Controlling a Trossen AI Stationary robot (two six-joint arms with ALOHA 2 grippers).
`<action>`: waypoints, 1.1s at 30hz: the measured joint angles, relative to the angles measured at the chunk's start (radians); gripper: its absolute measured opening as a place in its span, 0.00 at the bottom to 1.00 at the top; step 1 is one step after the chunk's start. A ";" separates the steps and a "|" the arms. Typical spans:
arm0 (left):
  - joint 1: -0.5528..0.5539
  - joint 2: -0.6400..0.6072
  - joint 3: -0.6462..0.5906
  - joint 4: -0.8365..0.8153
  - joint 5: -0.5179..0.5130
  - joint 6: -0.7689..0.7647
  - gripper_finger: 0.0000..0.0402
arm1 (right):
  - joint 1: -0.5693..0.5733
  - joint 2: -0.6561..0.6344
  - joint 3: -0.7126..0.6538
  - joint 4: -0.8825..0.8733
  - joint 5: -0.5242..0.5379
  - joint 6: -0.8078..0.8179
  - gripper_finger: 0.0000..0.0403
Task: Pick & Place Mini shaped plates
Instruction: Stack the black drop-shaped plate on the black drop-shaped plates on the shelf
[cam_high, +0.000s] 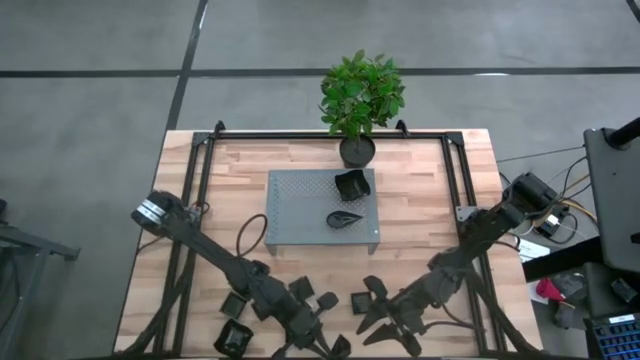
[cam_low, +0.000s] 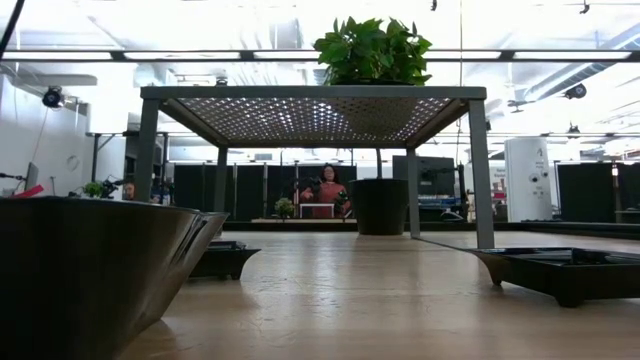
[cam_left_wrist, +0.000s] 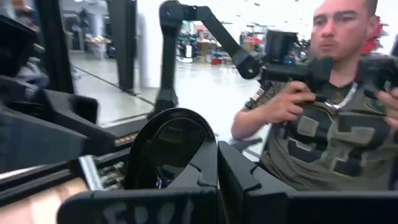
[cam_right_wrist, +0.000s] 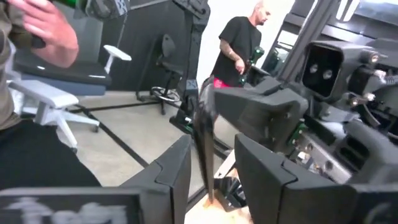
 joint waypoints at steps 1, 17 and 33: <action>0.000 0.005 0.004 0.000 0.001 0.000 0.00 | -0.004 0.004 0.003 0.002 -0.012 0.004 0.31; 0.002 0.027 0.034 0.046 0.030 0.038 0.00 | -0.037 0.040 0.005 0.051 -0.111 0.048 0.29; 0.011 0.030 0.034 0.067 0.014 0.069 0.00 | -0.053 0.040 0.004 0.092 -0.165 0.072 0.27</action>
